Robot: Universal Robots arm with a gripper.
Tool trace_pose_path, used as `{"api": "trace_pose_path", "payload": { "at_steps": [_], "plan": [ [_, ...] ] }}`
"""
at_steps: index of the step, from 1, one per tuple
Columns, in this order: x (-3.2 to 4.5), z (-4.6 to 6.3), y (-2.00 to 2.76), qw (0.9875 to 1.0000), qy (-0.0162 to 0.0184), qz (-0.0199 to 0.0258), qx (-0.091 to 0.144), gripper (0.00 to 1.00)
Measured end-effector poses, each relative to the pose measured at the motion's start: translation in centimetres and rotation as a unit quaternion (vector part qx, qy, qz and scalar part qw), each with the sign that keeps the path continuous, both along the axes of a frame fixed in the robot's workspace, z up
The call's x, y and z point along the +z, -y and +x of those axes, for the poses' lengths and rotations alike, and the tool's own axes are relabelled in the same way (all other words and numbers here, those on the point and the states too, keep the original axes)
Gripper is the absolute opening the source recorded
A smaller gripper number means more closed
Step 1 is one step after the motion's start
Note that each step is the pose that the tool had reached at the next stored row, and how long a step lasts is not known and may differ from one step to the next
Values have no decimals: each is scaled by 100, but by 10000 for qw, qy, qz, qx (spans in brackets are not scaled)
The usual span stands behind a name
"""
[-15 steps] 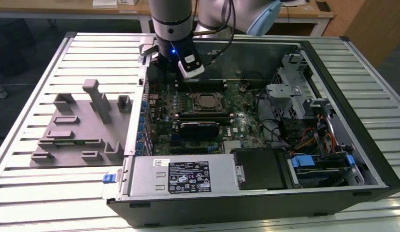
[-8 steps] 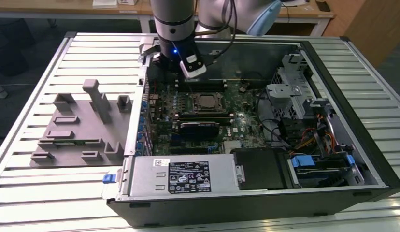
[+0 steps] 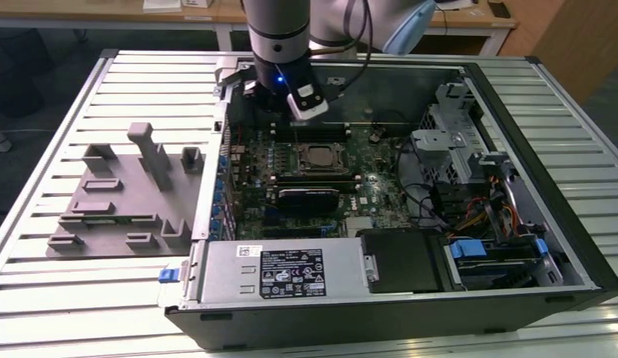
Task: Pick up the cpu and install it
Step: 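Install the first cpu locking lever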
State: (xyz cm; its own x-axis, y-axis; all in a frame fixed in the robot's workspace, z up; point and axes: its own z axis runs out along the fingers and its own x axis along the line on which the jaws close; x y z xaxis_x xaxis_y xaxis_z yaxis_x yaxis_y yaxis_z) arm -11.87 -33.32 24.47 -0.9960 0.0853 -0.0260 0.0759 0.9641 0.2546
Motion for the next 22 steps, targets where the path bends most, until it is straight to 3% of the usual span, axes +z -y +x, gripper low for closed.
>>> {"api": "trace_pose_path", "payload": {
  "at_steps": [22],
  "plan": [
    [0, 356, 0, 10000, 0, 0, 0, 11]
  ]
}}
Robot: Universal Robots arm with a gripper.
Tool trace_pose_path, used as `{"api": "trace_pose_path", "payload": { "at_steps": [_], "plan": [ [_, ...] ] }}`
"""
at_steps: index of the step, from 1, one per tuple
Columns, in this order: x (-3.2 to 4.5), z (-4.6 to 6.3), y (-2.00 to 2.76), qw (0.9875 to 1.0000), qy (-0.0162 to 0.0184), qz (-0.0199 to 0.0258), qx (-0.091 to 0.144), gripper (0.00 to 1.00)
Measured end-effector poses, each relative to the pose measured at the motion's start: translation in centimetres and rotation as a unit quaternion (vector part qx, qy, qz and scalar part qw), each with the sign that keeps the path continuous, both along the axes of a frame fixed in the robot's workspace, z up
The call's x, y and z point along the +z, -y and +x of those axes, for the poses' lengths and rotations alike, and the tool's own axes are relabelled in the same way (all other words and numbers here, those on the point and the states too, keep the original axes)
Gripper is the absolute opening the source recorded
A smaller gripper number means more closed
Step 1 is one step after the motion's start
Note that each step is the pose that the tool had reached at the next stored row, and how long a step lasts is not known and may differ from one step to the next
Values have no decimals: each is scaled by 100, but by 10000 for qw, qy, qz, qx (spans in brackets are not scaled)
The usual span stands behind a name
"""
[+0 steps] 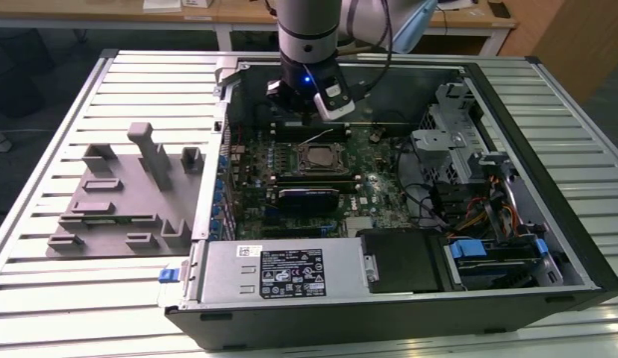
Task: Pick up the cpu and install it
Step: 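Install the first cpu locking lever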
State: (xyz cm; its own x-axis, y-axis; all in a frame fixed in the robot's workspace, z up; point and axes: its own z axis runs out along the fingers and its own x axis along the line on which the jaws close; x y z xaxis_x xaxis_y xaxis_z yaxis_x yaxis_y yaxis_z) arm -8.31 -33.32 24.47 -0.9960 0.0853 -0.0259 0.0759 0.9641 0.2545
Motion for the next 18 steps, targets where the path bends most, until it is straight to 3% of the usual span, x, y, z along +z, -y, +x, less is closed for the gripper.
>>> {"api": "trace_pose_path", "payload": {
  "at_steps": [6, 18],
  "plan": [
    [0, 19, 0, 10000, 0, -1, -2, 11],
    [-22, 35, 0, 9999, 8, -81, -119, 11]
  ]
}}
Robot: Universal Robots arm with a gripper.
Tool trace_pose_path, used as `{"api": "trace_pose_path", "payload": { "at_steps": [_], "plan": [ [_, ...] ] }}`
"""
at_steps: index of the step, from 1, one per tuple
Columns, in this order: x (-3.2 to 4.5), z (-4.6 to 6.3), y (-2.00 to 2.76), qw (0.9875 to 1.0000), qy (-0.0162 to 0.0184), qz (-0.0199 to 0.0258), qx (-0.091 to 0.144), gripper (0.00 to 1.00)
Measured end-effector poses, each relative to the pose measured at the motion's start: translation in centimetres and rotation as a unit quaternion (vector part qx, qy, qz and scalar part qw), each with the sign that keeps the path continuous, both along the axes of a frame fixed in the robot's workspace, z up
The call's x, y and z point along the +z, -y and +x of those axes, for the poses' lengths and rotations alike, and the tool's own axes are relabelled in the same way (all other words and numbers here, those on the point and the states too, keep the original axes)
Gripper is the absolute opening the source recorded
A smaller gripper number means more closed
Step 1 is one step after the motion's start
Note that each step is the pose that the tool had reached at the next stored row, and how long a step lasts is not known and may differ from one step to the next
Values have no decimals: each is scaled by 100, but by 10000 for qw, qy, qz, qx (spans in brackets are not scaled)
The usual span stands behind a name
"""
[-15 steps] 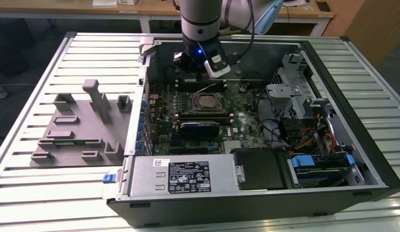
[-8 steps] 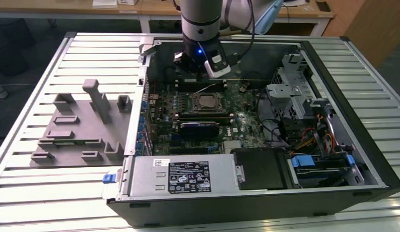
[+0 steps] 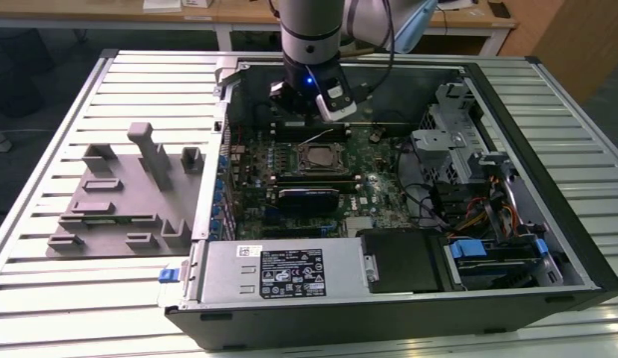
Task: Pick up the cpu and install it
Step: 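Install the first cpu locking lever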
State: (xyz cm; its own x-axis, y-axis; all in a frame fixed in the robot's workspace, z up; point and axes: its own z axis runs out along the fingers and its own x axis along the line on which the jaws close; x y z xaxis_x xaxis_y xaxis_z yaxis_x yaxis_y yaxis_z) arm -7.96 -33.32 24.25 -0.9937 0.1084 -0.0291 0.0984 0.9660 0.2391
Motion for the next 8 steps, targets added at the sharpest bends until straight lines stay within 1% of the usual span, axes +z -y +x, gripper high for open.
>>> {"api": "trace_pose_path", "payload": {
  "at_steps": [5, 8],
  "plan": [
    [-13, 11, 0, 10000, 7, -37, -59, 11],
    [-20, 16, 0, 9999, 13, -82, -101, 11]
  ]
}}
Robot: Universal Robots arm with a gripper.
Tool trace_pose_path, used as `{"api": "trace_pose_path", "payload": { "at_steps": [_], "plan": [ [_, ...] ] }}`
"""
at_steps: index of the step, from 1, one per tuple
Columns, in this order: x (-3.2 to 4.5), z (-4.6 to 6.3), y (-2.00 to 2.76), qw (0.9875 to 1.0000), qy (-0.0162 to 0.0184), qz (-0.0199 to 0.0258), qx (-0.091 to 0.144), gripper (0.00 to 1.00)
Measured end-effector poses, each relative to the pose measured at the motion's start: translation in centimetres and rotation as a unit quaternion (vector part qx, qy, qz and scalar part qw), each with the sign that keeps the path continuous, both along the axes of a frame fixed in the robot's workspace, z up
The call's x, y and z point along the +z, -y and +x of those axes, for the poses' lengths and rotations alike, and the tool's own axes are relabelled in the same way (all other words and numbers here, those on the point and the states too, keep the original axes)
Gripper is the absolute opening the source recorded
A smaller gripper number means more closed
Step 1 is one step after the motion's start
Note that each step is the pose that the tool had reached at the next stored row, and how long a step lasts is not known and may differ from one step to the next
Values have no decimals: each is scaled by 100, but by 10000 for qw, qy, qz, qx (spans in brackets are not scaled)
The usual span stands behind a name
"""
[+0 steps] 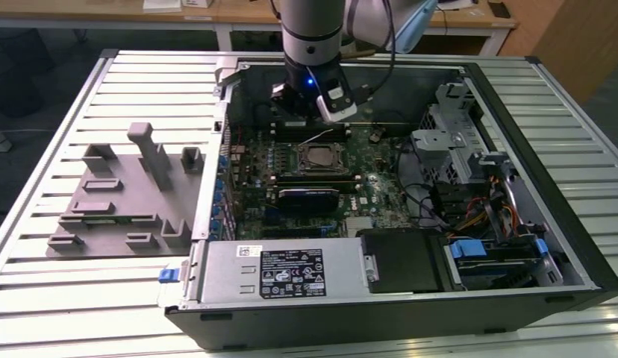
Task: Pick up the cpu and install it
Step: 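Install the first cpu locking lever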
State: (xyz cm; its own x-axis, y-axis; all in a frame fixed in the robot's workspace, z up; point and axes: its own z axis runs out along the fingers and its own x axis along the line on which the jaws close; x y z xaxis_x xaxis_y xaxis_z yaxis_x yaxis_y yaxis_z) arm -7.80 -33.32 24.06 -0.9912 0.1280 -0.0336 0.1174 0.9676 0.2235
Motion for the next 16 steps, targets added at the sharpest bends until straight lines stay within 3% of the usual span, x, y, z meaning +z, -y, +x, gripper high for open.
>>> {"api": "trace_pose_path", "payload": {
  "at_steps": [11, 16],
  "plan": [
    [-46, 15, 0, 9997, 56, -119, -196, 11],
    [-73, 16, 0, 9995, 128, -128, -273, 11]
  ]
}}
